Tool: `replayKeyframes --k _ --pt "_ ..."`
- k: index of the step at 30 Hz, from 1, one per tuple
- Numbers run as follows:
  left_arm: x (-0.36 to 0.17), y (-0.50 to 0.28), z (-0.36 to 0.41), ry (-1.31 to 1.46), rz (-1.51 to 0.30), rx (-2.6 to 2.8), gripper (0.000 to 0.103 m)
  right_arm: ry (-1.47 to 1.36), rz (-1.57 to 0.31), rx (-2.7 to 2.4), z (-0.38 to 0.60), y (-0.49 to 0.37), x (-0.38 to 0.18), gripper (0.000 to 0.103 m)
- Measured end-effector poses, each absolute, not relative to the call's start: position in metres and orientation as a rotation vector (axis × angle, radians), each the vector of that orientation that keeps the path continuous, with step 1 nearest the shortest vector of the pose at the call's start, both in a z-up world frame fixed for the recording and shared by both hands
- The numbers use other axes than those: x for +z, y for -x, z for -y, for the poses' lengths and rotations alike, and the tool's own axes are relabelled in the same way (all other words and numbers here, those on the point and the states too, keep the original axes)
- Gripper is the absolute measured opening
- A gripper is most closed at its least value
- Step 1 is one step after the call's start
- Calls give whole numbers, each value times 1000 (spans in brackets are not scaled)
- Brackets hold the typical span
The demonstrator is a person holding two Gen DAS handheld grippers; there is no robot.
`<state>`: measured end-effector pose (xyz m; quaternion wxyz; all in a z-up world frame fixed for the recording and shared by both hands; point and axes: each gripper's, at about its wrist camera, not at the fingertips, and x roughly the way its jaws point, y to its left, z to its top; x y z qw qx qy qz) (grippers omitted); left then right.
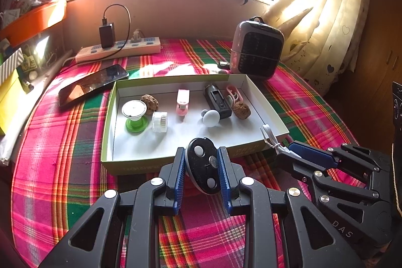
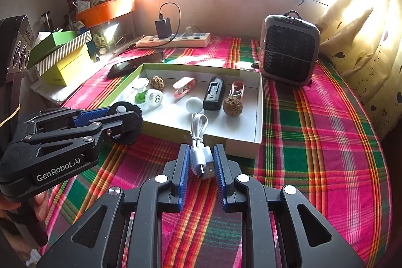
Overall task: Organize objects
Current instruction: 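Carry the black disc and white cable over the tray with both tools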
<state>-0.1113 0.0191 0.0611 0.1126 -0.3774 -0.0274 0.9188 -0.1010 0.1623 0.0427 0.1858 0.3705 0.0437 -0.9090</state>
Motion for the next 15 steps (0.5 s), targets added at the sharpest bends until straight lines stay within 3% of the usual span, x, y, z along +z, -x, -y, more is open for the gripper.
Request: replayKeyframes --k 15 --pt "63 129 -19 1106 58 2700 23 -1020 -133 -2575 -159 122 50 21"
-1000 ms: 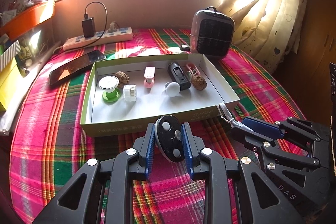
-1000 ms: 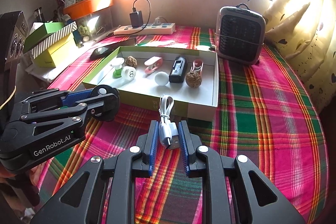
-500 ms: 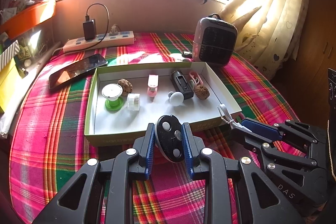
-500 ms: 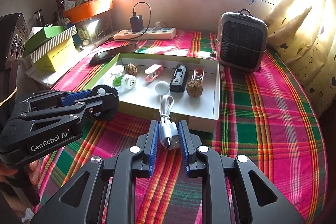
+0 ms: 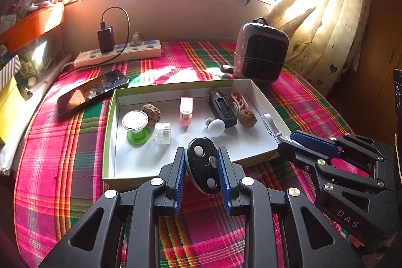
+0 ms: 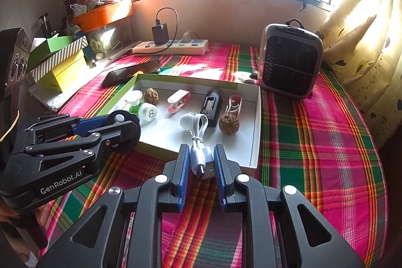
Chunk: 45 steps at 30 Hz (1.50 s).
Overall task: Organize objects
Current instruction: 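Carry the black disc and white cable over the tray with both tools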
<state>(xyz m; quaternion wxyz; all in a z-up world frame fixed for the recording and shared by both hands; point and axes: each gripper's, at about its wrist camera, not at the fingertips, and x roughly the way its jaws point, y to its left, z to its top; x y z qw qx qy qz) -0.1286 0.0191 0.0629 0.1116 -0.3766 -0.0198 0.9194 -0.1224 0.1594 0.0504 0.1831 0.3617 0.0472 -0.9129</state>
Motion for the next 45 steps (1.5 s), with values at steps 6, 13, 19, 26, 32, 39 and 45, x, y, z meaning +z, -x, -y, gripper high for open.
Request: replayKeyframes --k 6,13,19,26,32,39,45 --pt "63 137 -19 1107 56 2700 23 -1025 -128 -2581 -159 134 51 21" --pt "62 151 -18 1111 51 2706 23 -1037 -125 -2583 -158 148 49 21" --pt "59 163 -17 1125 55 2703 23 -1050 -128 -2579 -157 162 47 21" --pt "53 173 -15 1140 55 2704 23 -1082 -128 -2566 -159 174 38 21" --pt "48 179 -13 1164 58 2701 23 -1119 -123 -2540 -161 178 31 21" --pt "42 183 -13 1188 54 2693 23 -1141 -138 -2520 -161 180 27 21" --pt "35 187 -13 1216 42 2691 23 -1159 -158 -2495 -157 183 24 21"
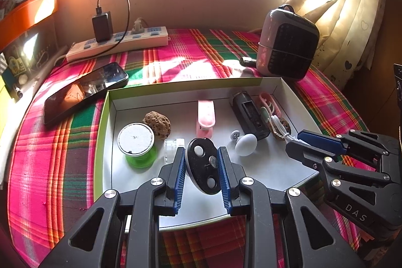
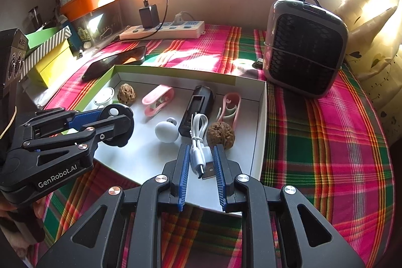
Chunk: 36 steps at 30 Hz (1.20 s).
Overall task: Organize objects
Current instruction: 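Carry the black disc and white cable over the tray with both tools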
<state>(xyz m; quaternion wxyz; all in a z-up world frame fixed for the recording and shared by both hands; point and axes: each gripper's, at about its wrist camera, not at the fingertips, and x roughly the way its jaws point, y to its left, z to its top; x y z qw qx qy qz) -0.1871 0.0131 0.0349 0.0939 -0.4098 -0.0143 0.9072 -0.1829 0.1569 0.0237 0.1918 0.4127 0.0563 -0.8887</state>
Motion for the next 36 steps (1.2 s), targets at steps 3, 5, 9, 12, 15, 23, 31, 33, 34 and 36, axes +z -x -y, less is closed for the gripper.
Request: replayKeyframes --k 3,5,9,12,15,23,31,33,34,36 --pt "33 189 -13 1230 47 2684 23 -1171 -166 -2495 -157 184 22 21" --pt "31 190 -14 1239 52 2679 23 -1176 -169 -2493 -158 185 20 21" --pt "29 193 -15 1249 53 2669 23 -1196 -183 -2492 -157 188 17 21" --pt "27 194 -14 1256 51 2671 23 -1198 -186 -2498 -157 189 17 21" --pt "25 195 -14 1272 55 2663 23 -1208 -194 -2497 -156 190 15 21" --pt "24 196 -15 1276 57 2659 24 -1222 -189 -2491 -156 192 12 21" --pt "24 197 -15 1277 56 2659 24 -1231 -185 -2488 -155 191 10 21" --pt "24 197 -15 1278 56 2659 24 -1233 -182 -2489 -155 191 10 21" --pt "24 197 -15 1279 57 2658 25 -1234 -182 -2489 -155 191 10 21" --pt "23 197 -14 1281 57 2657 25 -1234 -181 -2490 -155 191 9 21"
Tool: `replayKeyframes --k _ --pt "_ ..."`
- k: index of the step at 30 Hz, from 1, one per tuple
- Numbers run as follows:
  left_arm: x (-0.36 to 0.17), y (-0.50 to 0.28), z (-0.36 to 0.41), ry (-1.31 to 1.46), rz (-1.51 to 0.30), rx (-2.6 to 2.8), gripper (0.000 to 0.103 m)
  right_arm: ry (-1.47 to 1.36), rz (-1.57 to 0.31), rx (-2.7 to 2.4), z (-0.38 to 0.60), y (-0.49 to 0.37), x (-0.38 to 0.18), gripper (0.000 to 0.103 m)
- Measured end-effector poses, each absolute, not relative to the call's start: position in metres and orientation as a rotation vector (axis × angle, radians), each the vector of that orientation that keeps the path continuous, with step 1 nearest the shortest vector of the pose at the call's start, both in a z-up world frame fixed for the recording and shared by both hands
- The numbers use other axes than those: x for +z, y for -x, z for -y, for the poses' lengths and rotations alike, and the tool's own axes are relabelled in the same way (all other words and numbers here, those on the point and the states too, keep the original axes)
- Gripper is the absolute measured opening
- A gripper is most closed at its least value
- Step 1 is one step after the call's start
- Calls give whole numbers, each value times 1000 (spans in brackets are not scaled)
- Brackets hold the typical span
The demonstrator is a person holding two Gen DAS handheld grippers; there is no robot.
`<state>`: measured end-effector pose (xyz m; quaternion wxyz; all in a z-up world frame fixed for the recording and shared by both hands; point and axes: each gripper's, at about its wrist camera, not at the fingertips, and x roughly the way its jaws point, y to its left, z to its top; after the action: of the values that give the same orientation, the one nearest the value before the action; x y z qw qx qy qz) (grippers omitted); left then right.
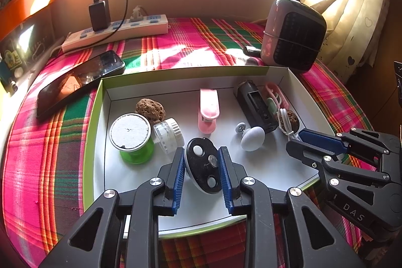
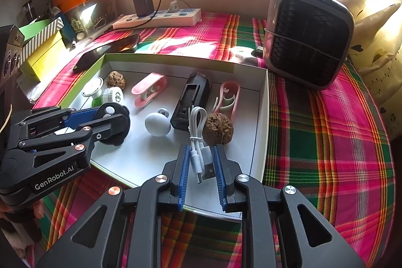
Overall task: Organize objects
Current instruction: 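Carry the black disc and white cable over the tray with both tools, then lower both objects into the tray and open both tools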
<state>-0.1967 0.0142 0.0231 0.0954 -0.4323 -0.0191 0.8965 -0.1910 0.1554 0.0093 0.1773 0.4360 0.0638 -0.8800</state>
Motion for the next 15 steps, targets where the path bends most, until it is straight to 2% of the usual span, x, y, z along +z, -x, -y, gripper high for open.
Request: replayKeyframes --k 15 --pt "21 195 -15 1297 39 2659 30 -1231 -164 -2502 -156 188 11 21"
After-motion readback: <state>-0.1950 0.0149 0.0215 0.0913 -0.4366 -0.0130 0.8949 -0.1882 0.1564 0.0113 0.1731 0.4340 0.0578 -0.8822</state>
